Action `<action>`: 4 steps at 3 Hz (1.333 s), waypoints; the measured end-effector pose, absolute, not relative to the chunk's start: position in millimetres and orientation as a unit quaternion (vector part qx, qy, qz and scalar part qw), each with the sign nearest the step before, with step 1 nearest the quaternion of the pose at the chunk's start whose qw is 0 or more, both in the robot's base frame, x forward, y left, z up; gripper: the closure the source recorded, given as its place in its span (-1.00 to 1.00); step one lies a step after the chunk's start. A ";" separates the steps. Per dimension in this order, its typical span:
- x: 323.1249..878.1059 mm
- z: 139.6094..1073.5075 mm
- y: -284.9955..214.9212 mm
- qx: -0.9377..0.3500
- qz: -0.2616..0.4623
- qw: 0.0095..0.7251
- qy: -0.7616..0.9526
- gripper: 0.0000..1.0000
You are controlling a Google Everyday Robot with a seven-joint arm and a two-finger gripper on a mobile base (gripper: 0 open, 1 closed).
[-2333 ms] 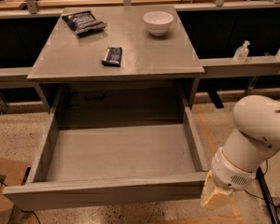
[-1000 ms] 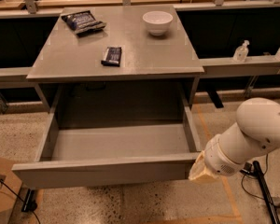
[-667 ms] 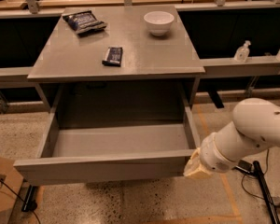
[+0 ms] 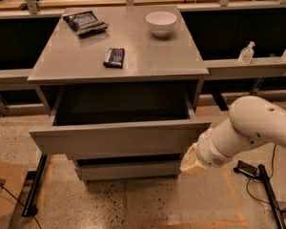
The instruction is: Close top drawer
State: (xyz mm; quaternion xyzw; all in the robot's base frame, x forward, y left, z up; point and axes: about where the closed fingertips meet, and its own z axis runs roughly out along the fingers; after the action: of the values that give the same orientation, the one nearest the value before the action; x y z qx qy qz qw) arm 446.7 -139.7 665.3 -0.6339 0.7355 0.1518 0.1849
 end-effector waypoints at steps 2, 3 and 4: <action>527.3 648.1 -119.5 -0.673 0.117 0.226 0.695 1.00; 570.2 637.7 -112.1 -0.686 0.114 0.241 0.677 1.00; 570.2 637.4 -111.8 -0.686 0.114 0.241 0.677 1.00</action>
Offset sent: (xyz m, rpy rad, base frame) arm 0.1646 0.0341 -0.0223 0.0130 -0.2563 0.1412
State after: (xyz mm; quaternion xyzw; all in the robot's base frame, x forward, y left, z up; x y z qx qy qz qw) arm 570.2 -111.8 637.4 -0.6857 0.6772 0.1142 0.2411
